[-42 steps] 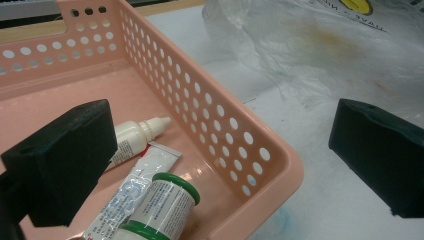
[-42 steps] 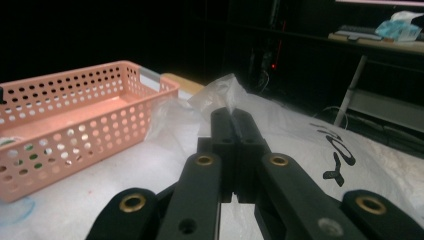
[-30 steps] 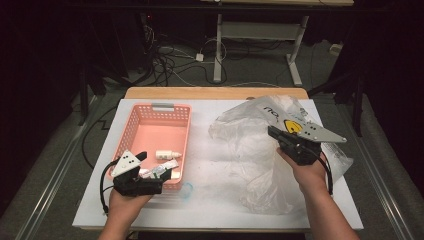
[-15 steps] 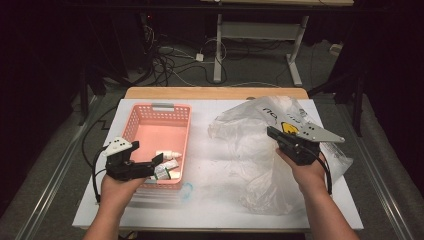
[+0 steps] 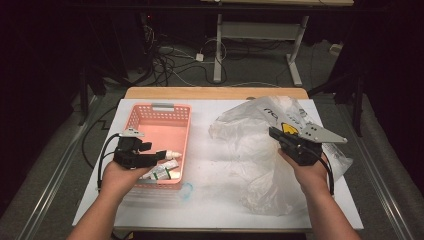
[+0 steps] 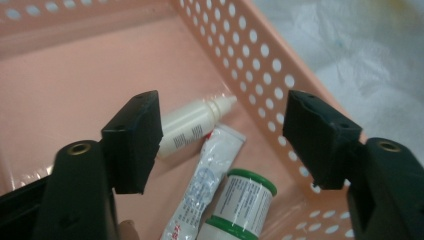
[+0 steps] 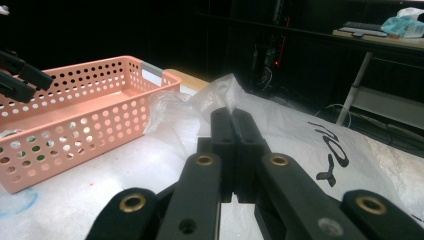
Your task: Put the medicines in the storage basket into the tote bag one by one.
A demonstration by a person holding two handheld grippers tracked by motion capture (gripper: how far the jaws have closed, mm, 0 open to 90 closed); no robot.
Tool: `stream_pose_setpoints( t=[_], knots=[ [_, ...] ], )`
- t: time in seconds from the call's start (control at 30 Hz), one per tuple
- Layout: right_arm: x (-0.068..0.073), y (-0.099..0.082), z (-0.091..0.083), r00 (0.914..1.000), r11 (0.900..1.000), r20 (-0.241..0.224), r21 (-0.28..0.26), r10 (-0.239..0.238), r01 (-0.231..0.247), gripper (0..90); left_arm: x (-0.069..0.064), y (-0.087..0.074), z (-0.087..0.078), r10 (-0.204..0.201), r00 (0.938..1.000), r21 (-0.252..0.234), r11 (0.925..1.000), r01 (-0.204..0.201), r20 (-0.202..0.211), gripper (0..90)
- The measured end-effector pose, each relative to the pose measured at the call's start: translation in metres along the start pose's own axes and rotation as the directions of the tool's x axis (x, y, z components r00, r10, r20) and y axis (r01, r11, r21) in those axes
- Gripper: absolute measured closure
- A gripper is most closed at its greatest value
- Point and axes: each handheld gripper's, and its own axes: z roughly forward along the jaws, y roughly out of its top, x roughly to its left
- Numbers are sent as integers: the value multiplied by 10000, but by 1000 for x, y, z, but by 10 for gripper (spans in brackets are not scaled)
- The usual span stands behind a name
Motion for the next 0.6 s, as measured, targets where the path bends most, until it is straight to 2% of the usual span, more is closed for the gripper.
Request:
stream_pose_setpoints(
  t=[0.07,0.13,0.23,0.3,0.4,0.47,0.57,0.6],
  knots=[
    [0,0,1,10000,10000,-12,12,60,-60,900,0,1,5,162,9999,578,9982,-161,0,347],
    [0,0,1,10000,10000,-14,4,45,-45,900,-1,2,9,316,9995,1156,9928,-320,53,341],
    [0,0,0,10000,10000,-20,17,16,-16,900,-3,4,13,581,9982,1931,9793,-604,178,340],
    [-1,-1,0,10000,10000,-35,17,9,-9,900,-5,5,16,747,9968,2429,9668,-795,292,340],
    [0,-1,0,10000,10000,-55,50,77,-76,900,-6,7,21,986,9941,3149,9429,-1081,461,340],
    [0,-1,0,10000,10000,-53,66,70,-70,900,-6,8,25,992,9934,3531,9287,-1130,569,340],
    [0,-1,1,10000,9999,-56,74,75,-74,900,-5,9,31,1075,9916,4136,9014,-1279,723,343],
    [0,-1,1,9999,9999,-61,75,83,-83,900,-5,10,33,1058,9914,4281,8945,-1286,768,345]
  ],
)
